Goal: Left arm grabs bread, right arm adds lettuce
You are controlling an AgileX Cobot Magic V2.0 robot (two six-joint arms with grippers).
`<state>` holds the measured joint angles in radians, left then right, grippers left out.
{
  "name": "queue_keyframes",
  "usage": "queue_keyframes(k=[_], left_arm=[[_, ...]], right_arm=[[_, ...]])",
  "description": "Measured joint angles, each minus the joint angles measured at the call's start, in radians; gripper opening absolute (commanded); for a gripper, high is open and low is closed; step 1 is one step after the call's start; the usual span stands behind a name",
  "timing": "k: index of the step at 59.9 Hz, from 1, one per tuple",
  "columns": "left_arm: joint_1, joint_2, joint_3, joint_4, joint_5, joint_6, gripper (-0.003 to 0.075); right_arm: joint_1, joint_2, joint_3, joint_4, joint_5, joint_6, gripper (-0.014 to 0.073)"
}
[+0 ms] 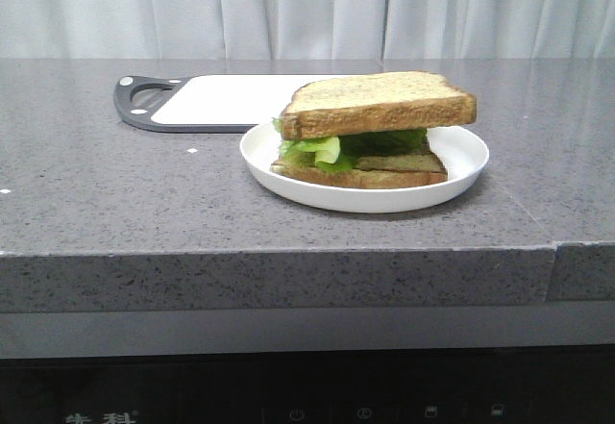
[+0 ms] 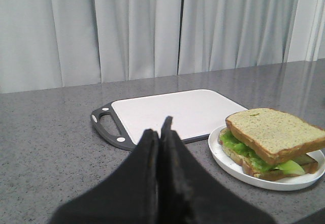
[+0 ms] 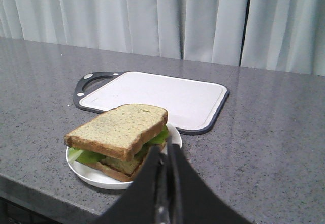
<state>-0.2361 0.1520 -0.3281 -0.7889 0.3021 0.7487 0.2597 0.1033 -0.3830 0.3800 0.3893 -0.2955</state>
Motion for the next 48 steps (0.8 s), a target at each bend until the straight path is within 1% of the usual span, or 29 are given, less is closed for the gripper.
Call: queue_keyframes(k=[7,10,13,17,19,20,21,23,26,31,35,40,48], left_arm=[[0.000,0.000,0.002,0.000,0.000,0.000,-0.0020],[0.000,0.000,0.004,0.035,0.000,-0.007,-0.0020],[0.000,0.000,0.005,0.105,0.002,-0.054,-0.0020],[0.000,0.000,0.005,0.269,0.003,-0.214,-0.0021],[0.000,0.000,0.006,0.367,0.006,-0.340,-0.0020],[0.000,0.000,0.006,0.425,0.006,-0.381,-0.0020],[0.000,-0.001,0.006,0.478,0.011,-0.457,-0.0020],[0.000,-0.002,0.006,0.555,0.013,-0.530,-0.0021],[0.000,-0.012,0.012,0.635,0.013,-0.597,-0.0020],[0.004,-0.047,0.035,0.689,0.009,-0.639,-0.0020],[0.023,-0.086,0.065,0.703,0.003,-0.650,-0.0020],[0.072,-0.147,0.118,0.709,-0.001,-0.657,-0.0020],[0.150,-0.156,0.198,0.709,-0.027,-0.660,-0.0020]], right_arm=[[0.000,0.000,0.000,0.000,0.000,0.000,-0.0060],[0.000,0.000,0.000,0.000,0.000,0.000,-0.0060],[0.000,0.000,0.000,0.000,0.000,0.000,-0.0060],[0.000,0.000,0.000,0.000,0.000,0.000,-0.0060],[0.000,0.000,0.000,0.000,0.000,0.000,-0.0060],[0.000,0.000,0.000,0.000,0.000,0.000,-0.0060],[0.000,0.000,0.000,0.000,0.000,0.000,-0.0060],[0.000,0.000,0.000,0.000,0.000,0.000,-0.0060],[0.000,0.000,0.000,0.000,0.000,0.000,-0.0060],[0.000,0.000,0.000,0.000,0.000,0.000,-0.0060],[0.000,0.000,0.000,0.000,0.000,0.000,-0.0060],[0.000,0.000,0.000,0.000,0.000,0.000,-0.0060],[0.000,0.000,0.001,0.000,0.000,0.000,-0.0060]])
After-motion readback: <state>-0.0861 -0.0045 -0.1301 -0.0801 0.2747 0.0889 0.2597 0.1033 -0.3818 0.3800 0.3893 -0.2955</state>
